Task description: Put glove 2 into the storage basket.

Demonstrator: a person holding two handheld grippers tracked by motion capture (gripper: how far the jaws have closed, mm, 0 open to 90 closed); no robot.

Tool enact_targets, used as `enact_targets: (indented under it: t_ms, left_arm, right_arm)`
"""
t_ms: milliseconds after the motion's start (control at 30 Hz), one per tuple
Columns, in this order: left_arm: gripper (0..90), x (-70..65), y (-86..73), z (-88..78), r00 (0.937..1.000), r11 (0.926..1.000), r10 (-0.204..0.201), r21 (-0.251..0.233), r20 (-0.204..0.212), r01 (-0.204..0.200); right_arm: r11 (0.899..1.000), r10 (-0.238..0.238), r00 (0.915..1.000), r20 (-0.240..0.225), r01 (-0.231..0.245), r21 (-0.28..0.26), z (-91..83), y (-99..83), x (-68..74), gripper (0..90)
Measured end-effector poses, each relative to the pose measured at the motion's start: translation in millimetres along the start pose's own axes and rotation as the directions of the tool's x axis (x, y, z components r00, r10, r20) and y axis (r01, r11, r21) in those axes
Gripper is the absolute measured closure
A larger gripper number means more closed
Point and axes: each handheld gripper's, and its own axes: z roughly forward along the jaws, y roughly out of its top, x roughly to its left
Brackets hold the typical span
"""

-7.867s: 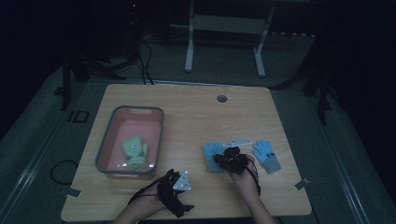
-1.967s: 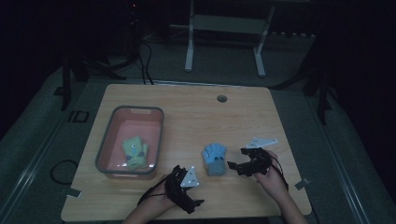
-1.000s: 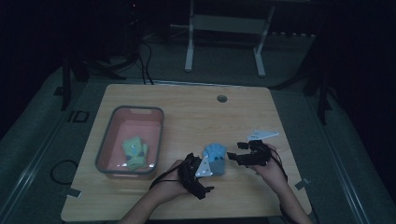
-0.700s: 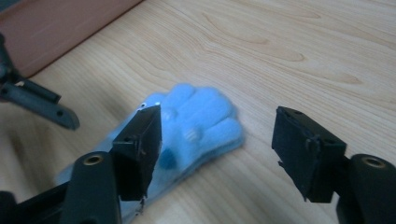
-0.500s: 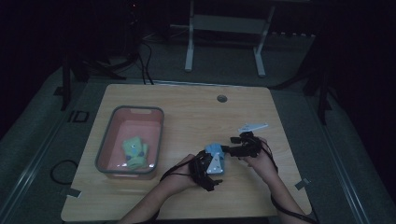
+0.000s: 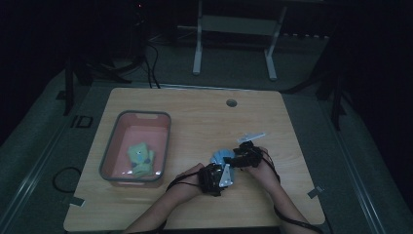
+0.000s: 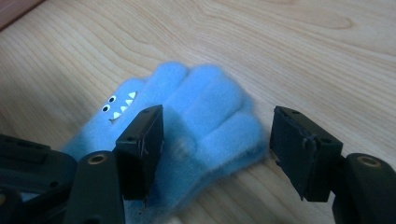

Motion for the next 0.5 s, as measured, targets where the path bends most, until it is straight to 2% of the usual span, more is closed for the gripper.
enact_targets:
  t_ms: [100,233,367,433,500]
  left_arm:
    - [57.1,2.1,-0.5,0.1,1.0000,0.9999,-0.005,0.012,0.002,0.005]
    - [63.2,3.3,-0.3,0.3,1.0000,0.9997,-0.006,0.023,0.005,0.006]
    - [67.5,5.4,-0.6,0.4,0.9997,0.9995,-0.014,0.027,0.018,0.014]
    - [68.9,6.9,-0.5,0.1,0.9995,0.9994,-0.018,0.030,0.027,0.017]
    - [70.2,8.6,-0.5,-0.3,0.9991,0.9993,-0.022,0.031,0.037,0.021]
  right_arm:
    - [1.000,-0.002,1.0000,0.006,0.002,0.009,1.9,-1.1,0.3,34.9]
    - [1.000,-0.013,0.9998,0.017,0.013,-0.003,2.2,-3.6,1.6,35.8]
    - [1.000,-0.022,0.9998,-0.002,0.022,0.003,1.7,-3.8,5.5,48.1]
    - [1.000,-0.023,0.9997,-0.008,0.023,0.008,2.1,-2.8,6.5,50.3]
    - [1.000,-0.017,0.9993,-0.033,0.018,0.018,2.4,-1.5,6.7,56.3]
